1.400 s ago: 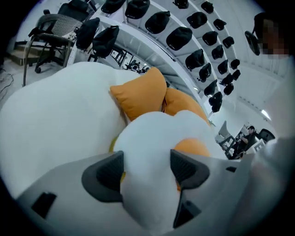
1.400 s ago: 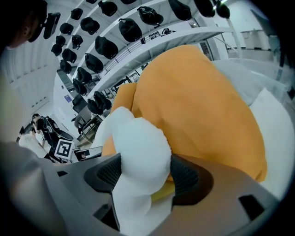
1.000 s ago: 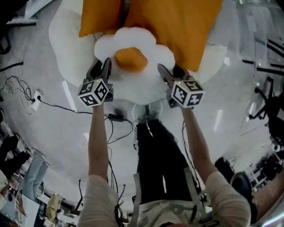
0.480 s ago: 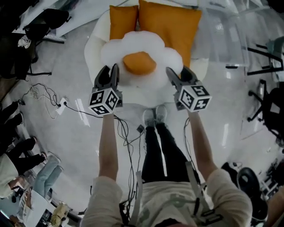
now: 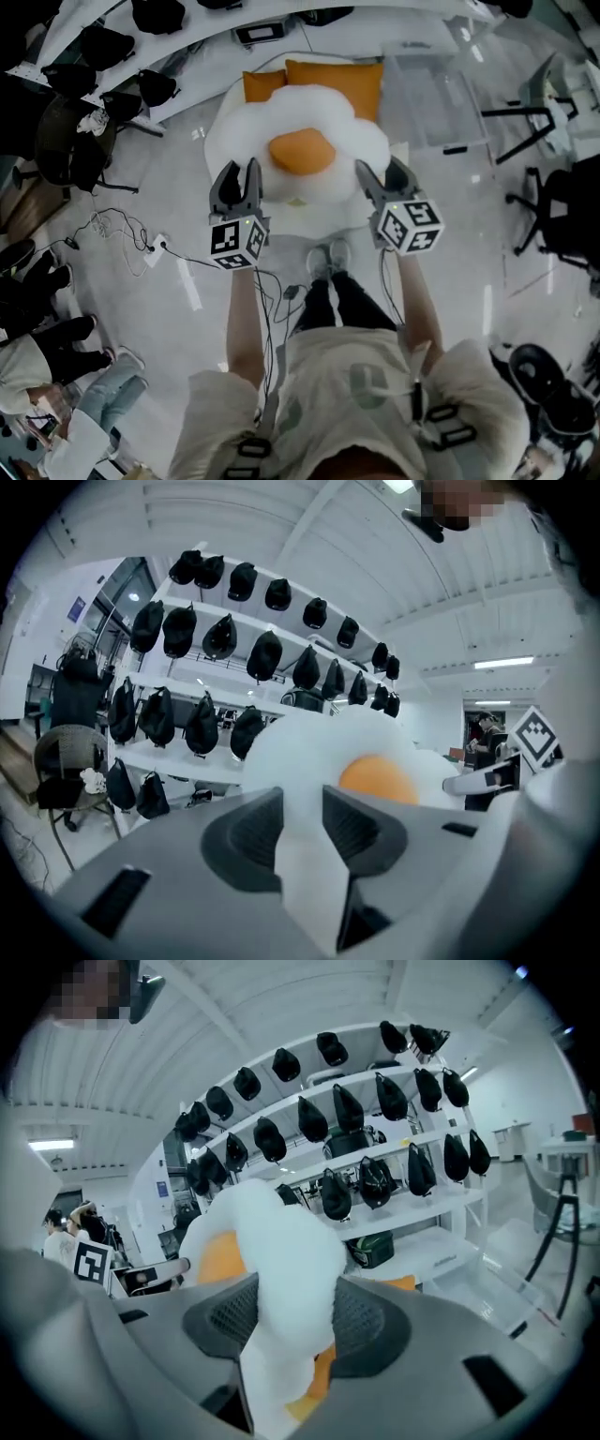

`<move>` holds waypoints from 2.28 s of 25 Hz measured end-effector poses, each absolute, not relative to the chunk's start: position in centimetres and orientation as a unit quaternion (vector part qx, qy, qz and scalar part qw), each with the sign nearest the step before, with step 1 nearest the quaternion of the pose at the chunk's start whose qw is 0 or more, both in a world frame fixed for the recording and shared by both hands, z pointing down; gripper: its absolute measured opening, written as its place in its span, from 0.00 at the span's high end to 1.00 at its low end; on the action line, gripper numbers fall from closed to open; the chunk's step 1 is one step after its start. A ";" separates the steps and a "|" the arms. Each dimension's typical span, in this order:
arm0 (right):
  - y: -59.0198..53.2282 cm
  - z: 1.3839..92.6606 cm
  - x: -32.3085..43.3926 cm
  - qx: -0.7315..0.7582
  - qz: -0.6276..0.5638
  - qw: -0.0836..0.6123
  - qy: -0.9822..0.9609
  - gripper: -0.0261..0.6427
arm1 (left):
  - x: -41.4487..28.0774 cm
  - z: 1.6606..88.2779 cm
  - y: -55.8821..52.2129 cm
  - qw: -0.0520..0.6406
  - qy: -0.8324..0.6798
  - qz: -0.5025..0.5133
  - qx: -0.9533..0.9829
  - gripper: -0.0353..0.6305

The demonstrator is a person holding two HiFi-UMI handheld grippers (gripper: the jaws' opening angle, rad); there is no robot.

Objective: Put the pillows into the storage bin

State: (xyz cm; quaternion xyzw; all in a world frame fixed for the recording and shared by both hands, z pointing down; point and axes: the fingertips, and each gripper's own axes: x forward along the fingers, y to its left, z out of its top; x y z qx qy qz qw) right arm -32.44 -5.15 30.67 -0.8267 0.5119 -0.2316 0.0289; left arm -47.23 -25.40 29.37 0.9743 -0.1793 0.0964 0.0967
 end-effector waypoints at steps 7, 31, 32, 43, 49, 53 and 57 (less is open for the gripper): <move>0.6 25.1 -35.1 -0.838 -0.205 0.038 0.504 0.65 | -49.9 23.0 -19.4 0.065 -0.181 0.069 0.979 0.76; 6.8 24.1 -38.1 -0.863 -0.176 0.054 0.471 0.65 | -51.4 22.0 -14.0 0.048 -0.140 0.053 0.988 0.78; 7.4 23.9 -37.4 -0.865 -0.174 0.057 0.468 0.65 | -50.6 21.7 -13.5 0.046 -0.135 0.054 0.988 0.79; 21.5 22.3 -25.8 -0.887 -0.158 0.075 0.427 0.67 | -35.6 20.0 -1.2 0.044 -0.085 0.036 0.995 0.79; 31.1 20.8 -17.9 -0.902 -0.154 0.074 0.396 0.67 | -26.3 18.6 7.9 0.052 -0.052 0.022 0.997 0.79; 36.6 21.0 -14.5 -0.914 -0.146 0.076 0.371 0.67 | -22.1 18.8 13.1 0.049 -0.024 0.023 0.998 0.79; 40.2 21.1 -12.2 -0.925 -0.140 0.083 0.343 0.67 | -18.5 18.8 16.4 0.039 0.012 0.030 0.999 0.79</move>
